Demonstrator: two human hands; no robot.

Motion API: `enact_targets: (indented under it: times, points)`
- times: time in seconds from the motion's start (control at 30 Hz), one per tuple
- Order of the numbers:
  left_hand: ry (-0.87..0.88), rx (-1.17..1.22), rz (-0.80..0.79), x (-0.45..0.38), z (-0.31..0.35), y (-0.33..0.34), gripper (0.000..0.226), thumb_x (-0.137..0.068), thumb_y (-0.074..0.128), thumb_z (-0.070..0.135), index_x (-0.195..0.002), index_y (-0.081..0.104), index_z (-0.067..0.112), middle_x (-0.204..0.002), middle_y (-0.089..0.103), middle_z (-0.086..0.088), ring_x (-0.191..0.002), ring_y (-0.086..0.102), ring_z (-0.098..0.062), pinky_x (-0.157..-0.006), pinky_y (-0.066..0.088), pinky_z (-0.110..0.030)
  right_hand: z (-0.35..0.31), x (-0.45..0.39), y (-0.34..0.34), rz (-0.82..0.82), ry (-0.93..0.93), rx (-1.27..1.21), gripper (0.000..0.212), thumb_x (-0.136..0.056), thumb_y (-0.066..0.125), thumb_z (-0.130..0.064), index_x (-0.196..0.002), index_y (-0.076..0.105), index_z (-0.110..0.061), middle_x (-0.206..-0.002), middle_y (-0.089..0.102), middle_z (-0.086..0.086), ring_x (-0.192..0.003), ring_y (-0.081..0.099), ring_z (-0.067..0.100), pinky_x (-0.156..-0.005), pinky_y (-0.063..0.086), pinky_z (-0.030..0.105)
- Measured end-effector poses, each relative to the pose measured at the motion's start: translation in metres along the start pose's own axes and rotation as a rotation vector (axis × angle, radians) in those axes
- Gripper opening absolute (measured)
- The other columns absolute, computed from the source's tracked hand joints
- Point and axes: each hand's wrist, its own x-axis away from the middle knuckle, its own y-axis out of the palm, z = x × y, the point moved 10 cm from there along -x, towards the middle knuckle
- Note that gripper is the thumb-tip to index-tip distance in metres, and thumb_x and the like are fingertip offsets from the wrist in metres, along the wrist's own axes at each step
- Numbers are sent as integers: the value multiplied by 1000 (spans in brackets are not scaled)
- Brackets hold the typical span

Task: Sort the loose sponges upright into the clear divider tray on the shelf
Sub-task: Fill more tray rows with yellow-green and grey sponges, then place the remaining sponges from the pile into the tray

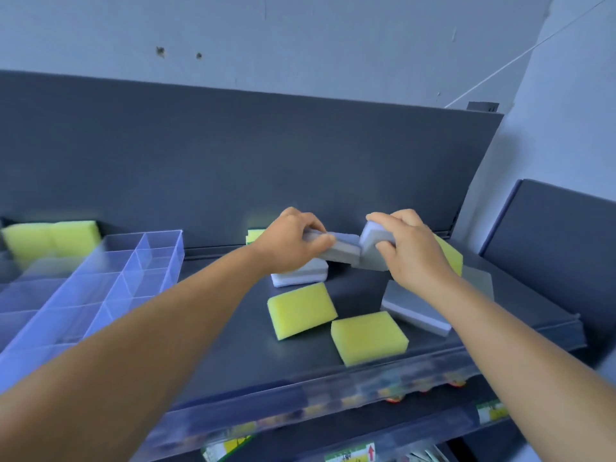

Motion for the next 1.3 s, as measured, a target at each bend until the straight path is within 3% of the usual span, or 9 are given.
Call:
enact_targets:
  times: [0.17,0.33,0.43,0.5,0.6,0.7,0.87,1.07,1.3]
  points:
    - [-10,30,37,27,5,-38,41,-76,75,44,-109,63,22,-108,55,2,-83,58,-8,-63,43,-16,-45,-2,-4,29,-72,-23,44,-94,46,-11,-134,45,-30,-134,44,-5,-115,40,28,-82,32,28]
    - [-56,-116,15,60,-8,-79,66,-69,82,26,-128,52,23,-124,29,11,-101,50,-11,-83,43,-19,-97,-7,4,35,-131,-78,38,-91,47,-10,-124,52,-30,-130,47,-6,-112,43,29,-83,40,34]
    - [24,-211,39,74,-15,-110,53,-76,75,17,-125,54,19,-127,34,7,-106,51,-14,-88,43,-20,-128,-13,12,41,-166,-105,38,-90,49,-10,-121,54,-31,-127,45,-4,-109,47,28,-83,43,35]
    - [47,-268,85,82,-27,-133,40,-83,67,16,-121,56,18,-121,46,4,-100,51,-14,-80,38,-17,-148,-18,22,23,-185,-127,36,-90,49,-12,-119,53,-33,-124,43,-5,-104,50,26,-80,43,33]
    - [-3,-311,179,92,-56,-170,34,-85,64,20,-118,54,20,-108,57,4,-93,50,-16,-79,42,-27,-182,-28,38,14,-202,-149,33,-90,49,-14,-119,52,-30,-124,44,-5,-101,52,26,-78,43,33]
    - [-59,-341,236,99,-90,-205,31,-83,65,20,-113,56,19,-96,58,5,-93,51,-21,-81,47,-35,-220,-38,51,44,-217,-183,28,-90,53,-14,-116,52,-25,-124,48,-5,-101,52,26,-81,45,37]
    - [-111,-353,322,106,-146,-253,33,-81,67,16,-114,61,19,-103,54,3,-98,50,-19,-86,44,-34,-268,-55,74,92,-228,-215,24,-88,55,-11,-109,58,-22,-118,50,-4,-101,50,26,-79,46,37]
    - [-160,-358,285,102,-197,-262,38,-83,64,16,-118,52,24,-113,58,3,-97,52,-20,-75,40,-30,-300,-66,114,22,-195,-269,25,-88,53,-9,-107,58,-24,-112,39,-7,-93,52,20,-79,50,37]
    - [-188,-400,191,82,-227,-248,39,-86,61,19,-124,52,24,-117,54,1,-107,53,-26,-86,48,-37,-307,-87,153,-37,-174,-243,25,-89,53,-11,-109,58,-26,-112,37,-6,-87,54,22,-77,51,36]
